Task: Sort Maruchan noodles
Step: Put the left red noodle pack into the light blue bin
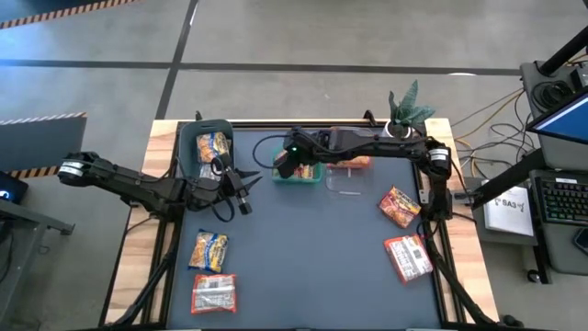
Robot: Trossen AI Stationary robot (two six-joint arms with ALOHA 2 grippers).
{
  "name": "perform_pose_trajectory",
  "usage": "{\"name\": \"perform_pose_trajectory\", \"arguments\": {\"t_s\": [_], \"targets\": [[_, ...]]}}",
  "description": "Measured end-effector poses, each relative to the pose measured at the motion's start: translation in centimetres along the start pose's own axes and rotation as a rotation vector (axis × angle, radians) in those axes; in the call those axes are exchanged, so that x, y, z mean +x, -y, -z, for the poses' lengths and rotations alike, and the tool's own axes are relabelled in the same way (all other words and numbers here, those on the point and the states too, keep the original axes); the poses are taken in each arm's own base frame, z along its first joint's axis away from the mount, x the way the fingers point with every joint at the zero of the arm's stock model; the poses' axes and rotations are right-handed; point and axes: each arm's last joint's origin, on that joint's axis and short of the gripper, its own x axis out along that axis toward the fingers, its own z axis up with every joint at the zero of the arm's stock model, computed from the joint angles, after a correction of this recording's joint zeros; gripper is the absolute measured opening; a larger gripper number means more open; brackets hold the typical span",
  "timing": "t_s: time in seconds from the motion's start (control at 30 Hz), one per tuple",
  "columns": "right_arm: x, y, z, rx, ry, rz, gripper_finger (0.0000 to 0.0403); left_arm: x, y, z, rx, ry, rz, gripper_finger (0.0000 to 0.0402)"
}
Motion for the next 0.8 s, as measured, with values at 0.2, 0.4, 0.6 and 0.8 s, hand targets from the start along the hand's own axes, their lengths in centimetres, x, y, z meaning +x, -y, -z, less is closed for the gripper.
{"name": "perform_pose_trajectory", "arguments": {"t_s": [0.2, 0.4, 0.6, 0.8], "targets": [[1.1, 2.0, 1.3, 0.004, -0.122, 0.197, 0.0021, 0.0, 0.0, 0.1, -0.011, -0.005, 0.001, 0.0052], [3.6, 2.0, 2.1, -0.005, -0.157, 0.228, 0.0010, 0.0, 0.0, 0.3, -0.006, -0.012, 0.002, 0.0052], [4.8, 1.6, 2.1, -0.009, -0.117, 0.193, 0.0009, 0.0, 0.1, 0.3, -0.005, -0.012, 0.002, 0.0052], [5.0, 0.7, 1.1, -0.005, -0.038, 0.079, 0.0009, 0.0, 0.1, 0.3, -0.008, -0.013, 0.002, 0.0052]]}}
